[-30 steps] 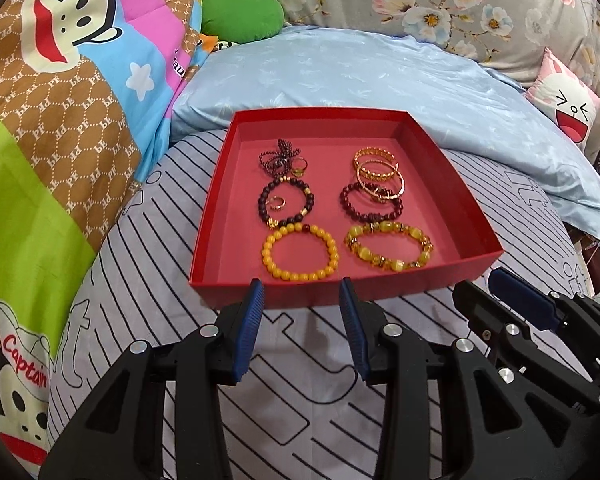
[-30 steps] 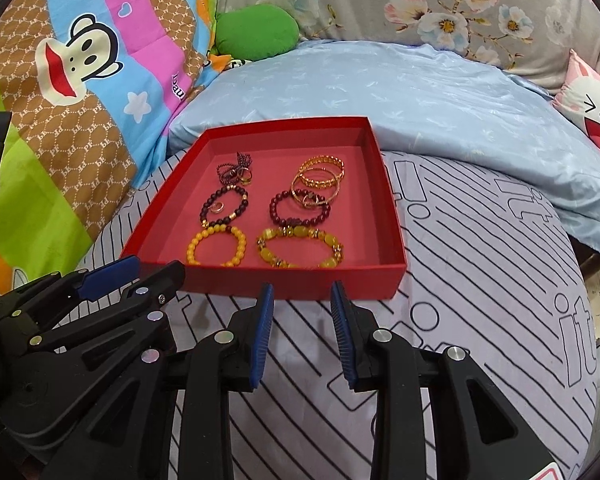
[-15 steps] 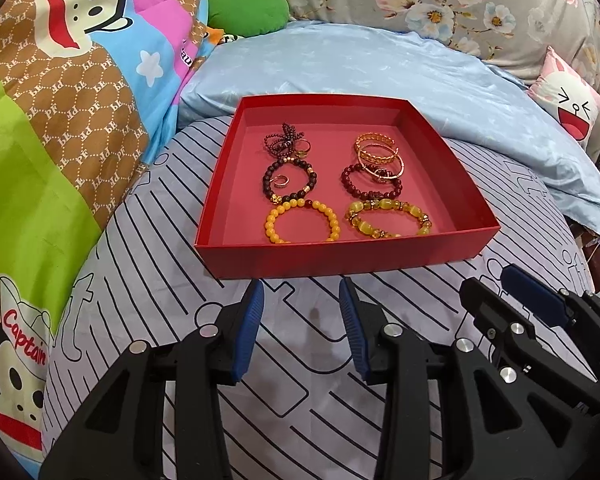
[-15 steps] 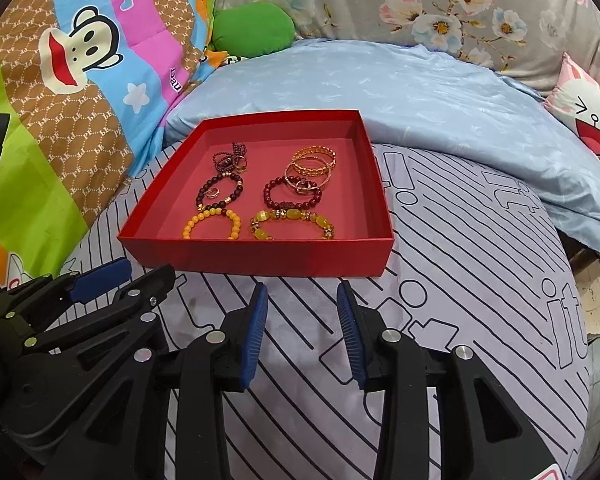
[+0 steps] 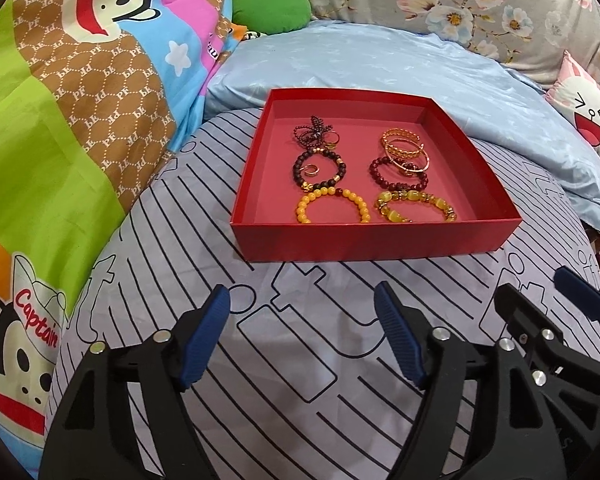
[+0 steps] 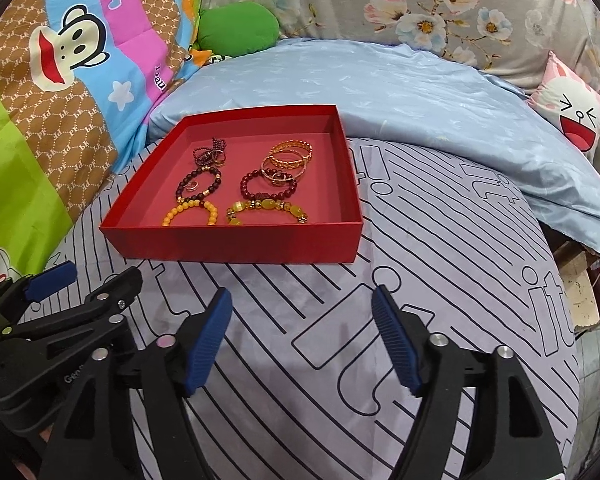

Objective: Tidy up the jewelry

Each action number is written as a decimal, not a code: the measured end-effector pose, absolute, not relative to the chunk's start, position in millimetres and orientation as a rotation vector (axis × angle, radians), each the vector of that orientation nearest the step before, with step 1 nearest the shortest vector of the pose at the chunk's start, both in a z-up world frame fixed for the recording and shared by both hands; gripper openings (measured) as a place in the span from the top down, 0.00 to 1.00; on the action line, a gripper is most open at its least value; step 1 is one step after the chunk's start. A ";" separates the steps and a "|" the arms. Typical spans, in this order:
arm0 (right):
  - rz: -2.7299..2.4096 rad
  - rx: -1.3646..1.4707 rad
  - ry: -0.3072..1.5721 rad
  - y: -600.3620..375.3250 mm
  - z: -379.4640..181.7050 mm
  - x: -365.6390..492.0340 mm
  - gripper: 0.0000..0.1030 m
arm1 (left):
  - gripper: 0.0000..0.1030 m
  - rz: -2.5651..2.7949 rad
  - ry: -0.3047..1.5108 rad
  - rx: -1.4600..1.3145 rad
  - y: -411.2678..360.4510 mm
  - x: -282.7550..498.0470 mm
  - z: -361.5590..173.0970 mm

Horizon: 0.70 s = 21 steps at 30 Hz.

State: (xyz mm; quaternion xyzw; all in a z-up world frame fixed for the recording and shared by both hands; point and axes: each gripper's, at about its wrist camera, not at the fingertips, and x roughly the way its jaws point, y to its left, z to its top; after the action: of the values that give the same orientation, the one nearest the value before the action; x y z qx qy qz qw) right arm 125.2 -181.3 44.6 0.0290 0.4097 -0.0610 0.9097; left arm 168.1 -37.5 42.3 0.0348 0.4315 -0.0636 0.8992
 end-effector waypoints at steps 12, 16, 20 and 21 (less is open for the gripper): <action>-0.115 0.063 0.858 -183.3 41.4 118.6 0.18 | 0.14 -0.100 0.888 0.070 -27.5 162.1 41.8; -0.115 0.074 0.858 -184.7 41.9 116.7 0.18 | 0.13 -0.100 0.885 0.068 -26.8 160.2 43.4; -0.122 0.086 0.850 -186.5 43.5 115.4 0.18 | 0.12 -0.100 0.885 0.068 -26.7 160.0 44.7; -0.124 0.090 0.845 -187.2 43.9 114.7 0.18 | 0.11 -0.100 0.884 0.068 -26.8 159.8 45.2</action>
State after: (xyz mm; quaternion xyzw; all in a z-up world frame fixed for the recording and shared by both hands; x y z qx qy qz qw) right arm 114.7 -187.2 43.9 0.0436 0.4096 -0.0602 0.9093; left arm 159.8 -26.8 45.2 0.0331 0.4273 -0.0485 0.9022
